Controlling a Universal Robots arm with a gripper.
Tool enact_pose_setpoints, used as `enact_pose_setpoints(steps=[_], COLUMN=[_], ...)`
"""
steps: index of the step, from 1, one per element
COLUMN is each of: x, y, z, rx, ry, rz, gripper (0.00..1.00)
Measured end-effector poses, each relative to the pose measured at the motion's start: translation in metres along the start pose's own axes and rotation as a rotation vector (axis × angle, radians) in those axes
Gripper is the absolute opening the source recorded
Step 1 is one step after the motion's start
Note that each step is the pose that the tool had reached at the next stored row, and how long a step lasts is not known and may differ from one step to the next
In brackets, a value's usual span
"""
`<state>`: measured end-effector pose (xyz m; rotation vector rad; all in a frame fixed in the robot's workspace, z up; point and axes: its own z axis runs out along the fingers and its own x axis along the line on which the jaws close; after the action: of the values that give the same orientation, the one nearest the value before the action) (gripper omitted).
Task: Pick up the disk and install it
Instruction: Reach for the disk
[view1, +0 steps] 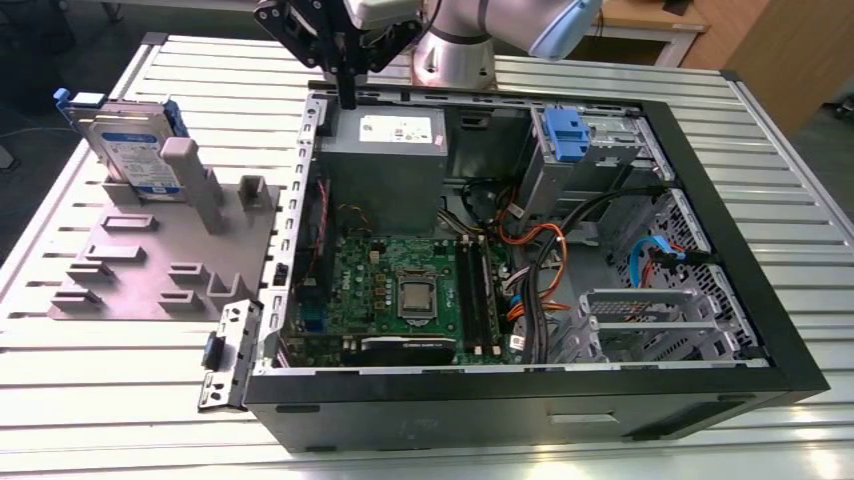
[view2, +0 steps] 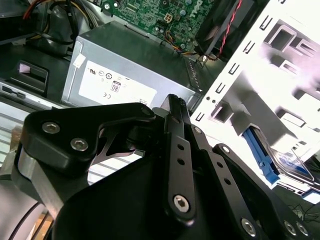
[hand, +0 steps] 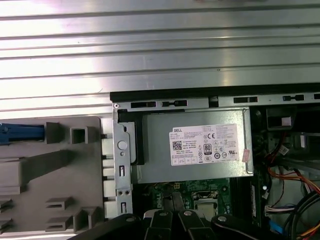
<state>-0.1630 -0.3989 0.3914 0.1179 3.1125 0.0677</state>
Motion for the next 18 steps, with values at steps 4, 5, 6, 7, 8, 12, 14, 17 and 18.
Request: enact_pose_setpoints(steps=[4,5,6,7,8,12,14,17,18], x=[0.0039,0.0050,0.0063,0.0077,0.0090,0.0145,0.0176,0.0225,0.0243], y=[-0.0003,-0.0004,-0.0005,-0.0006,-0.0007,-0.0011,-0.0013,-0.0017,-0.0019], z=[-0.0001,-0.0001,-0.0001,-0.0001,-0.0002,-0.0003,-0.0003,-0.0004,-0.0004], rx=[0.0001,0.0001,0.0000,0.0000,0.0000,0.0000,0.0000,0.0000,0.0000], ry=[0.0000,0.0000,0.0000,0.0000,-0.0001,0.0000,0.0000,0.0000,0.0000], rz=[0.000,0.000,0.000,0.000,0.000,0.000,0.000,0.000,0.000], gripper=[0.11,0.11,0.11,0.11,0.11,0.11,0.11,0.11,0.11])
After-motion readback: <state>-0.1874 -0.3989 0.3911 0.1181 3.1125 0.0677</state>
